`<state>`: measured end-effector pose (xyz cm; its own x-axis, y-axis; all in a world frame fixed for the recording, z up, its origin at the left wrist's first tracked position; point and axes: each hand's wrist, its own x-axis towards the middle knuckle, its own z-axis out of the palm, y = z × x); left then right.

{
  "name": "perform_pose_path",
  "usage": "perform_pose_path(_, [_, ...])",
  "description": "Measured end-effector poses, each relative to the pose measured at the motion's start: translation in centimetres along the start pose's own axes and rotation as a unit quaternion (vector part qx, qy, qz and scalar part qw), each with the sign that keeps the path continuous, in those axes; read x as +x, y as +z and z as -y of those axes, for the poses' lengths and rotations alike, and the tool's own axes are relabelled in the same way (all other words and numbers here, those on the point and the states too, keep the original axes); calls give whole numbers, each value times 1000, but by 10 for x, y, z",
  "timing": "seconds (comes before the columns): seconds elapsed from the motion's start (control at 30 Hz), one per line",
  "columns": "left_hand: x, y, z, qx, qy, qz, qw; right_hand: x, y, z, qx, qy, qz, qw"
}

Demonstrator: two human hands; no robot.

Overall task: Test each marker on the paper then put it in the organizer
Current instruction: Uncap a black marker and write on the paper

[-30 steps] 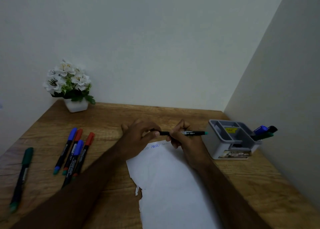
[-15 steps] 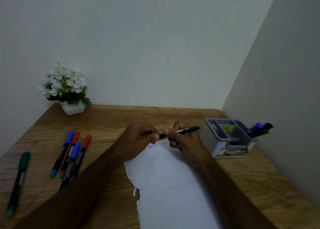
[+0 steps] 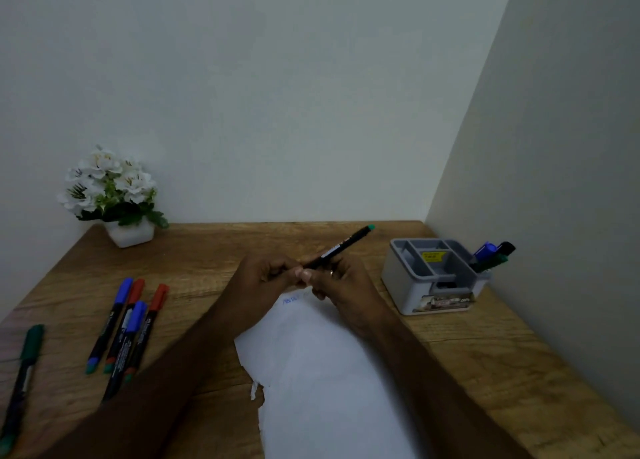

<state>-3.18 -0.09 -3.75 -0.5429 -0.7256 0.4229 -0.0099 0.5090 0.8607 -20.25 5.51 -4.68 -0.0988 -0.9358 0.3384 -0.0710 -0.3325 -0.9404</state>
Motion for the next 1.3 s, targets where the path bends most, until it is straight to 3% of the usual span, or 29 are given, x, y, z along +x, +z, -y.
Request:
perform_pose_path(0.27, [2,4,-8,67,-27,-48,996,2,-10,5,-76,-28,-107,991])
perform_pose_path(0.5, [19,16,-27,158,9,0,987,0,-18,24,-165,-79,-201,962])
perform_pose_path(0.63, [42,27,-43,197,38,23,979,-7,-47,56,-273,-121,-269,916])
perform_pose_path(0.83, [68,60,-61,202,46,45,977,-29,-111,119,-426,-114,-289,850])
perform_pose_path(1.3, [79,109,-84,216,69,99,969,-55,-189,149,-464,-60,-330,820])
